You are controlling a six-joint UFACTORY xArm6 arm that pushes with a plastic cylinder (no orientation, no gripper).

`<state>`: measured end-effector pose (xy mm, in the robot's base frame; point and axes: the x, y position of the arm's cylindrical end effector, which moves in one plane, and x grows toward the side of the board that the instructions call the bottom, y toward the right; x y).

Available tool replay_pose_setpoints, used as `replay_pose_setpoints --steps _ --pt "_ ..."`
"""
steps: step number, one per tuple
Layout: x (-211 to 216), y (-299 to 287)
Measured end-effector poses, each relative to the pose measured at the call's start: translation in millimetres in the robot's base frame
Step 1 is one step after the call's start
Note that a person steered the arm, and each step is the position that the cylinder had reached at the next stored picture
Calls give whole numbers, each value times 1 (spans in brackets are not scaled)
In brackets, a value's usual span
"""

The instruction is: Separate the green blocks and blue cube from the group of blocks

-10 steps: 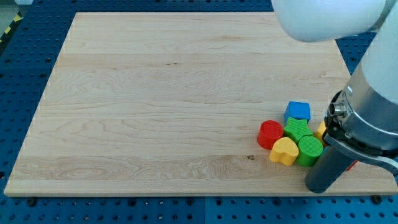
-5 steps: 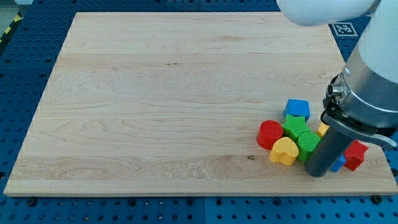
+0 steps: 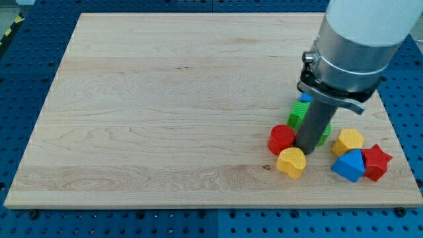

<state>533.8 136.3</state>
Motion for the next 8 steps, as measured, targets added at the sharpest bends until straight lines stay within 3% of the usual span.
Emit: replay_pose_setpoints --steps 2,5,6,8 --pt "-28 -10" --pt "22 24" --pt "9 45" --pt "-33 32"
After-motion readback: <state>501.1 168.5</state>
